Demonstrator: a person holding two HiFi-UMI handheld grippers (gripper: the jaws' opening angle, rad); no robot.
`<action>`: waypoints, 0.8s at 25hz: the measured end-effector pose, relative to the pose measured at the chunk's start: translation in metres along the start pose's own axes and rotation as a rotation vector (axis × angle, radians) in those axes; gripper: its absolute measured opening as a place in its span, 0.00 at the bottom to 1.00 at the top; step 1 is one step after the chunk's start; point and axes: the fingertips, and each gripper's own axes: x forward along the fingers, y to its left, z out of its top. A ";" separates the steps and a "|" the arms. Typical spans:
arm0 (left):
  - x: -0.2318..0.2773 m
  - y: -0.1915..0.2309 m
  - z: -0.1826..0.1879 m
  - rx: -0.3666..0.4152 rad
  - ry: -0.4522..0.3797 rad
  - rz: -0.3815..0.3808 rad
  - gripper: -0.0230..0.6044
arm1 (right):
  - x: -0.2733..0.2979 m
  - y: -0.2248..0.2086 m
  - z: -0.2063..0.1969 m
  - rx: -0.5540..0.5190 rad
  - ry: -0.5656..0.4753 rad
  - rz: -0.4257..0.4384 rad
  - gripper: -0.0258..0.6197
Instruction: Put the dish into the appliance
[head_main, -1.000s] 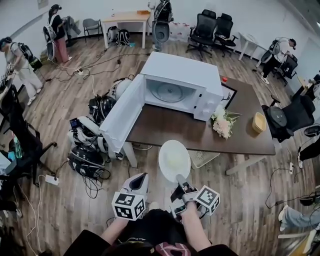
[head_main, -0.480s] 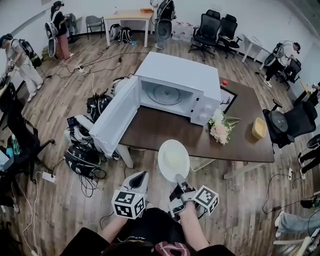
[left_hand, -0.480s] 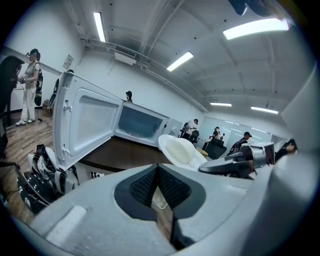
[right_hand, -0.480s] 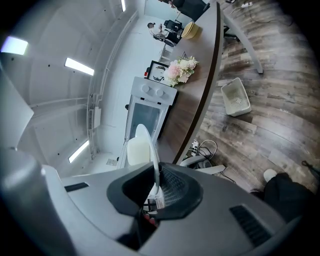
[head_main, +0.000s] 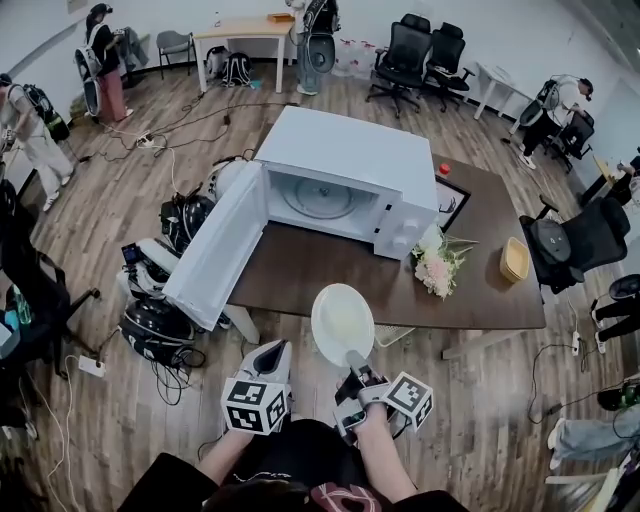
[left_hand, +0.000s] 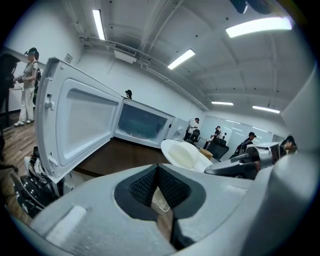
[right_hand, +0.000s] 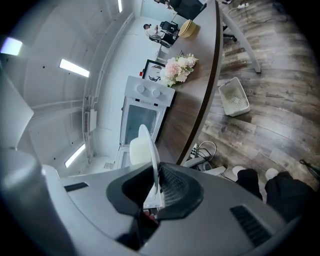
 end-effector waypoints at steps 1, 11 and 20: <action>0.006 0.003 0.003 0.005 0.003 -0.003 0.05 | 0.006 0.002 0.003 0.001 -0.003 0.000 0.10; 0.076 0.033 0.052 0.067 -0.001 -0.080 0.05 | 0.075 0.027 0.037 0.016 -0.053 -0.001 0.10; 0.117 0.070 0.085 0.105 -0.020 -0.087 0.05 | 0.128 0.041 0.055 0.052 -0.098 -0.019 0.10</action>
